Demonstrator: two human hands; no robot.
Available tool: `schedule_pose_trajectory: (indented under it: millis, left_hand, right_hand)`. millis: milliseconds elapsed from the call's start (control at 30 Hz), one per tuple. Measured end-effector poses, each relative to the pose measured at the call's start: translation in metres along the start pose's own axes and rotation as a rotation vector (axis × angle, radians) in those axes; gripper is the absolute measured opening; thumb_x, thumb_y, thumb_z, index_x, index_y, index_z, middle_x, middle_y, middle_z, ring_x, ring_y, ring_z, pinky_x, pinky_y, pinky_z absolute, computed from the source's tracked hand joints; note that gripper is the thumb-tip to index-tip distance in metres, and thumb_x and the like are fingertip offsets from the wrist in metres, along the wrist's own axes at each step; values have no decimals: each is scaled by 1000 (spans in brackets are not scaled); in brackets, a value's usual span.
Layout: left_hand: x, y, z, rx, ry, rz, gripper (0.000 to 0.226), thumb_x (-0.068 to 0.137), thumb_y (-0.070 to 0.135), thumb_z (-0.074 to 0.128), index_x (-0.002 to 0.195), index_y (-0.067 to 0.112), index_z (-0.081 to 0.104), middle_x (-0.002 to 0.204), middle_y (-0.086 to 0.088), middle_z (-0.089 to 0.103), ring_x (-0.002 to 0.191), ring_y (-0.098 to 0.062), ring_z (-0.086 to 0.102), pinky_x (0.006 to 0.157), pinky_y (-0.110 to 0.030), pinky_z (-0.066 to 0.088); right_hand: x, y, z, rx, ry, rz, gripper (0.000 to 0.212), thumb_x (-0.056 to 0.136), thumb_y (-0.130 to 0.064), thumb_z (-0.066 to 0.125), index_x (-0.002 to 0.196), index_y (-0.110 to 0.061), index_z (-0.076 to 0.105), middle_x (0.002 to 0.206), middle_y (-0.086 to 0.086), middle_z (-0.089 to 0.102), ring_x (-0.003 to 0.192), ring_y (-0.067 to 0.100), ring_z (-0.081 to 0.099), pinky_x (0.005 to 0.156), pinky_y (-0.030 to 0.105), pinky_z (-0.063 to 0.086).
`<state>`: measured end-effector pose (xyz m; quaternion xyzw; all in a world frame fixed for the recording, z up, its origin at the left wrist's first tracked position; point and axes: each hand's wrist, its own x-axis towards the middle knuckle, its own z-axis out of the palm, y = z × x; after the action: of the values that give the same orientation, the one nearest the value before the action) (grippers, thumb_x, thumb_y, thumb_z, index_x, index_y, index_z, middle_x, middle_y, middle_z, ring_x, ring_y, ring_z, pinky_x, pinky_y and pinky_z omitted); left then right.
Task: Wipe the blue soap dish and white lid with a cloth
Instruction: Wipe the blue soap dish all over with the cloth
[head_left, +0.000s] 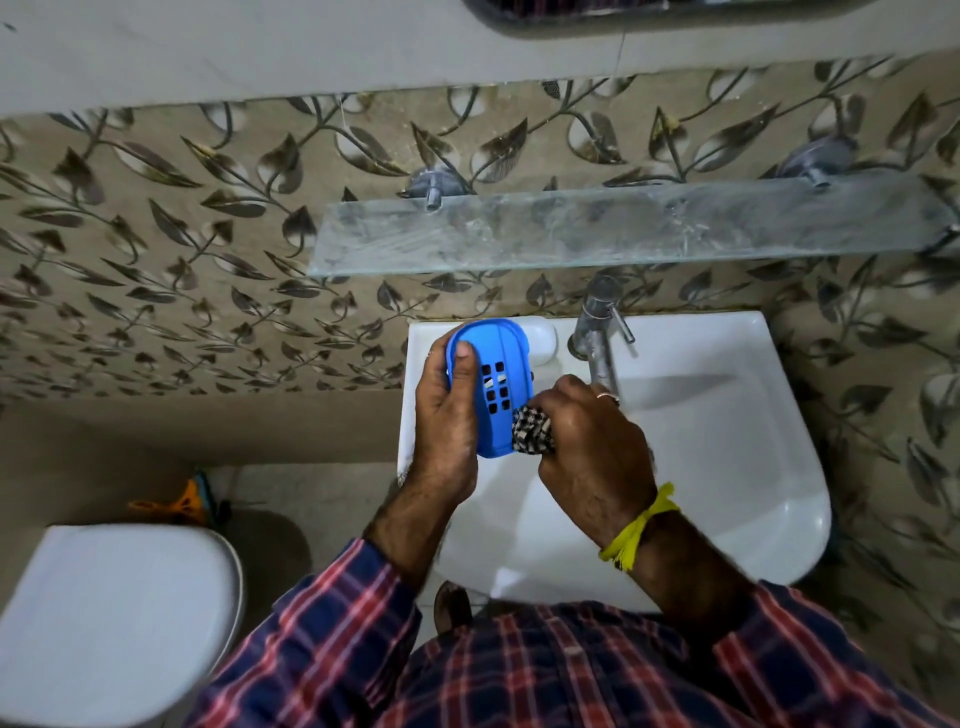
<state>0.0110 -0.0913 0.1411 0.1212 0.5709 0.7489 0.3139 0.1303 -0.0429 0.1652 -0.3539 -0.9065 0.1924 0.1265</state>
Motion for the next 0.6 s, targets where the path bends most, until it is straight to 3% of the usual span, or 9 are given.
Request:
schedule_pose_trajectory:
  millis: [100,233,367,467,600]
  left_hand:
    - [-3,-4,3,11,15,12,21,94,44,54,103,32,68,109,-19,69,105,-53,64,85,-67,53]
    - [-4,-9,6,44,16,14,20,103,35,50,108,23,65,101,-9,70,93,-32,68,80,-49,57]
    - [-6,-16,2,66,-17,17,24,105,30,47,118,14,61,105,-14,68,94,-34,66,85,-55,55]
    - [-3,-16,-1,79,-8,18,23,103,35,49,115,21,64,108,-15,69,97,-34,66,87,-59,54]
    - [-2,-15,-4,83,25,11,18,103,38,49,102,35,67,100,-2,71,95,-27,66,85,-52,55]
  right_hand:
    - [-4,1,0,29,-131,15,28,79,-3,54,99,-16,68,99,2,58,97,30,56,70,44,53]
    - [-6,0,-2,137,-235,13,39,77,0,54,106,-21,70,102,2,62,101,29,57,82,46,52]
    - [-9,-9,2,292,-257,-39,43,69,3,51,94,-25,72,95,-2,63,96,27,59,79,44,53]
    - [-14,-9,1,218,-216,-57,44,74,2,55,101,-29,71,100,-4,60,99,26,55,81,42,51]
    - [-9,-4,-5,21,-218,-35,39,83,-4,54,109,-30,67,107,0,54,105,26,50,83,41,50]
